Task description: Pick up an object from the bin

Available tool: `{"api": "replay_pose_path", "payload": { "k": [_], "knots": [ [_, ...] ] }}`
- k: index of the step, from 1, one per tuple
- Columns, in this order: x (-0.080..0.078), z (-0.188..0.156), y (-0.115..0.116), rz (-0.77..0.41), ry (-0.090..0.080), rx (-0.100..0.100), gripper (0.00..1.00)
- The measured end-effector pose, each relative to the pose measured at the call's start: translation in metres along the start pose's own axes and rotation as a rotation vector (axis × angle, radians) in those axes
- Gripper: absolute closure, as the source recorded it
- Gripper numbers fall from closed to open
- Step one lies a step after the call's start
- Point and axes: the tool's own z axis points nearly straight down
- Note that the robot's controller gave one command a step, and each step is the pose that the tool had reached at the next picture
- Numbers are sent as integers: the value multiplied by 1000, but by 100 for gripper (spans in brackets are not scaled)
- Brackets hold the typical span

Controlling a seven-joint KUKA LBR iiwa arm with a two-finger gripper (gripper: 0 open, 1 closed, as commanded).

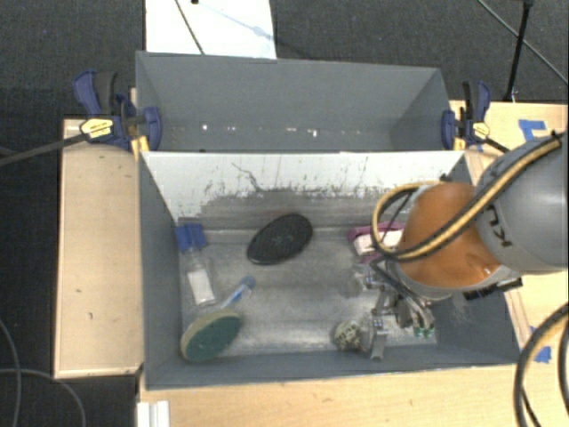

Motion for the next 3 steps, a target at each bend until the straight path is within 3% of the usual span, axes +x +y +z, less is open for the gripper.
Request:
{"api": "replay_pose_path", "payload": {
  "k": [1, 2, 3],
  "knots": [
    [3, -3, 9, 8, -2, 1, 0],
    [2, -20, -36, 432, -2, 2, 0],
    [-3, -2, 0, 172, 4, 0, 0]
  ]
}}
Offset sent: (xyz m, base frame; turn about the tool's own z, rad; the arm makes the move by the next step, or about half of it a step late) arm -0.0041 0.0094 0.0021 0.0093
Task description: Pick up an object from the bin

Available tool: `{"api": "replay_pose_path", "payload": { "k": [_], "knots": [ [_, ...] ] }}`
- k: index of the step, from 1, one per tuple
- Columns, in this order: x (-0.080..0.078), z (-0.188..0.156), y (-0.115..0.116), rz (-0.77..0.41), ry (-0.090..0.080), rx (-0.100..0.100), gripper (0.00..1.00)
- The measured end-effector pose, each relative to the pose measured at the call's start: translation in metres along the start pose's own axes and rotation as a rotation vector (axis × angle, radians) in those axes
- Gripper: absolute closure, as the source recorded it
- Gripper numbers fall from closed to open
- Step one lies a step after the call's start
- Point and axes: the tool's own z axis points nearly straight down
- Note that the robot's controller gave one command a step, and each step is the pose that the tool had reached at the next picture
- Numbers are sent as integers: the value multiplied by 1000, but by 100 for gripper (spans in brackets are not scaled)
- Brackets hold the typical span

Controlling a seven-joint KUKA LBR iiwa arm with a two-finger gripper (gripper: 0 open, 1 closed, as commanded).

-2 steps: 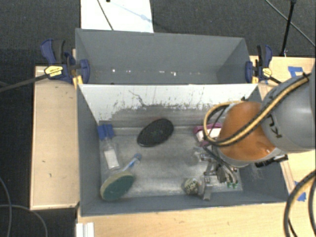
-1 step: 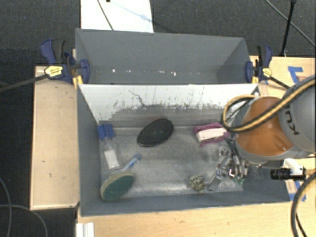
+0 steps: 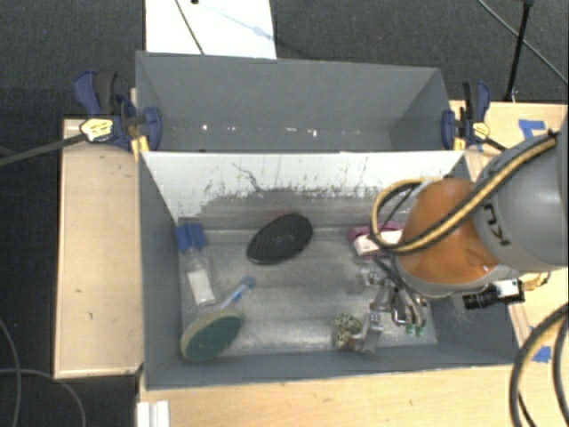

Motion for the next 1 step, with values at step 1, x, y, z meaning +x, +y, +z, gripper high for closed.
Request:
{"api": "replay_pose_path", "payload": {
  "k": [1],
  "knots": [
    [0, 0, -1, 0, -1, 1, 100]
  ]
}}
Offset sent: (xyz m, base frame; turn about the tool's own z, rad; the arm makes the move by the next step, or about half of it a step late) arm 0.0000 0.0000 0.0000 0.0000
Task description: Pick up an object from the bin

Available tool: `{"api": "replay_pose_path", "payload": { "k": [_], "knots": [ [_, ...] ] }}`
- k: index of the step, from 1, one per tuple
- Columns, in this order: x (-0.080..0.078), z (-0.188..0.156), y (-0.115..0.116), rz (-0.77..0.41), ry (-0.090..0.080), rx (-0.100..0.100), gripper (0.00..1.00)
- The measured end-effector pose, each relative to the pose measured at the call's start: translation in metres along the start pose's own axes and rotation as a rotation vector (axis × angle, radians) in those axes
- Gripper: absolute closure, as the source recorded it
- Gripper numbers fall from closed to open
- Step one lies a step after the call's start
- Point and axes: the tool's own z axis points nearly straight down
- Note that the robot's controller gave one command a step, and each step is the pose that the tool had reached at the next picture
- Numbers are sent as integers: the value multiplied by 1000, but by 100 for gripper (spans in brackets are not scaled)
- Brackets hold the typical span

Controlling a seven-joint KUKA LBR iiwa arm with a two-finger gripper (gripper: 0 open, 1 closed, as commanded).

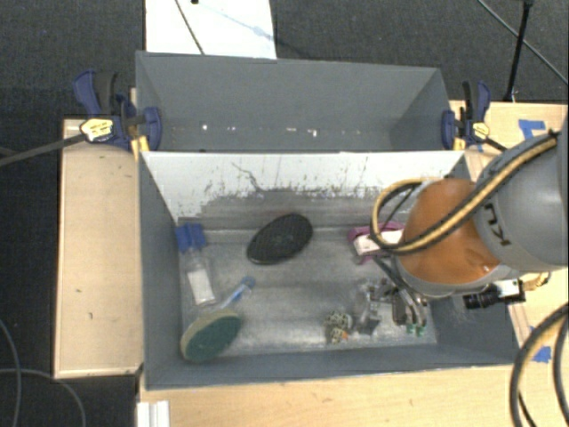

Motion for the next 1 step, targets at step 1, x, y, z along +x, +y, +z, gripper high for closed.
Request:
{"api": "replay_pose_path", "payload": {
  "k": [1],
  "knots": [
    [0, 0, 0, -1, 0, 0, 0]
  ]
}}
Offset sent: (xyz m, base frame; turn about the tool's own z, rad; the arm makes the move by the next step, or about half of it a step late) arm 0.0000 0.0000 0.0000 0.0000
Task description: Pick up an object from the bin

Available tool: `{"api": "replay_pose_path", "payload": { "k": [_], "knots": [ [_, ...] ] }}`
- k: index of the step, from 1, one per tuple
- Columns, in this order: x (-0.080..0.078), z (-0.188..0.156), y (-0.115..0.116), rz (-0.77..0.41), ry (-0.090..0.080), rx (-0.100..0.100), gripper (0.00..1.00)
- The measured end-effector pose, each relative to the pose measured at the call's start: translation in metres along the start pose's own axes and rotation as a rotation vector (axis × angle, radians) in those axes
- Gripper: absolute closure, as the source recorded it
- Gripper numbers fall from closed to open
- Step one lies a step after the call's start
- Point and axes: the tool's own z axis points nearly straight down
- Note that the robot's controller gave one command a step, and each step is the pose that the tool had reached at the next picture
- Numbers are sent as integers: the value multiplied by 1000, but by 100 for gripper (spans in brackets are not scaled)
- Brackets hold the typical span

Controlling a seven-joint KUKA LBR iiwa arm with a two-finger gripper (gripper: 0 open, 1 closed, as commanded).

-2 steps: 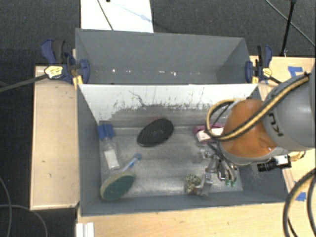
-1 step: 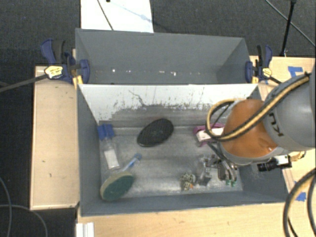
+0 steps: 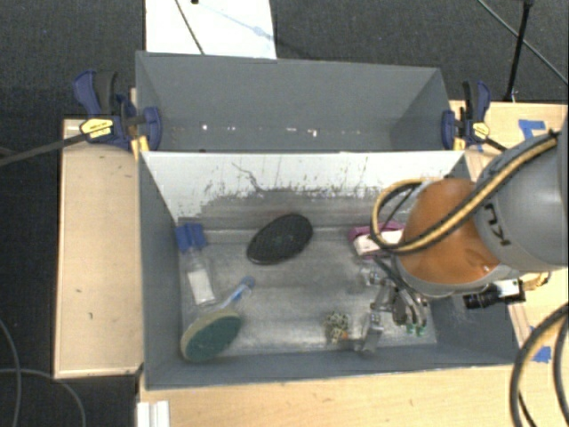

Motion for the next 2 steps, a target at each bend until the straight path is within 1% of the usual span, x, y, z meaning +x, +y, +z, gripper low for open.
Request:
{"api": "replay_pose_path", "payload": {
  "k": [1, 2],
  "knots": [
    [13, -3, 45, -101, -5, -2, 0],
    [15, -2, 43, -99, -1, 0, 100]
  ]
}}
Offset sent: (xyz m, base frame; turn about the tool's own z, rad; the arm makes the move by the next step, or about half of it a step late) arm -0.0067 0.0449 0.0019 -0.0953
